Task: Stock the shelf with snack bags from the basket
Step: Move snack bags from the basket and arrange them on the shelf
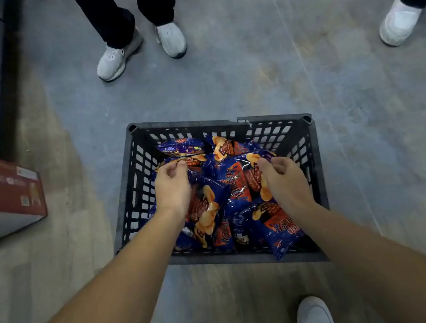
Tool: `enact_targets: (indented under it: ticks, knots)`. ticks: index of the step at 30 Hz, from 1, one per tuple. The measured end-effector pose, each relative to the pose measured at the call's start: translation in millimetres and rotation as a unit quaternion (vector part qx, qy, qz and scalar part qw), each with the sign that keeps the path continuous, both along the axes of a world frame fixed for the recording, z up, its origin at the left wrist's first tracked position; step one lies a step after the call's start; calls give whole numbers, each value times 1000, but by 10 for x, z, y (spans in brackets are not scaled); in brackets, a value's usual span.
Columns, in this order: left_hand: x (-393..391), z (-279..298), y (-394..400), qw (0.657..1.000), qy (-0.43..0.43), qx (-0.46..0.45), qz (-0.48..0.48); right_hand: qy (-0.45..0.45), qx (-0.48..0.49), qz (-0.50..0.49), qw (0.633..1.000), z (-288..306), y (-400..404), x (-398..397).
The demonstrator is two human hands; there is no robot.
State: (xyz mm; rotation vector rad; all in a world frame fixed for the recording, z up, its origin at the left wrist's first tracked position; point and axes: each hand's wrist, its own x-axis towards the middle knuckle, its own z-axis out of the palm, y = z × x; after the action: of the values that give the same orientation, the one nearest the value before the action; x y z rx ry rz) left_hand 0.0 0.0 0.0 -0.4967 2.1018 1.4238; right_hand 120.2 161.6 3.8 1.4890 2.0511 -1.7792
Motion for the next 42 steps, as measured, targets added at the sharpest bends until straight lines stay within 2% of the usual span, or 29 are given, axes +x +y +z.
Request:
enact_targets:
  ticks: [3,6,9,12,16,23,27,32,39,42]
  knots:
    - [0,-88,-111,1000,15,-21,-5,-15,24,-5,1000,-69,-53,31]
    - [223,-150,-154,998,32,-46,-31,-13,112,52,992,-138,-243,144]
    - [467,-183,-153,997,35,-57,-35,-48,56,163,984,-123,-491,291]
    - [607,-184,-147,997,26,-59,-34,-134,7,286,949,-201,-690,533]
    - [680,-156,-180,998,23,-50,-40,-152,14,295,943,-263,-807,735]
    - [787,-149,-272,998,26,-45,-48,-159,116,359,912,-323,-940,814]
    - [840,-166,-379,998,18,-47,-28,-170,133,392,894,-289,-995,804]
    - [913,-195,-650,998,-1,-57,17,-196,106,437,871,-314,-1279,945]
    - [1077,-303,-1035,996,-9,-47,77,-210,5,451,868,-361,-1797,1218]
    - [1155,-306,-1103,994,-17,-39,99,-203,-35,430,879,-240,-1869,1177]
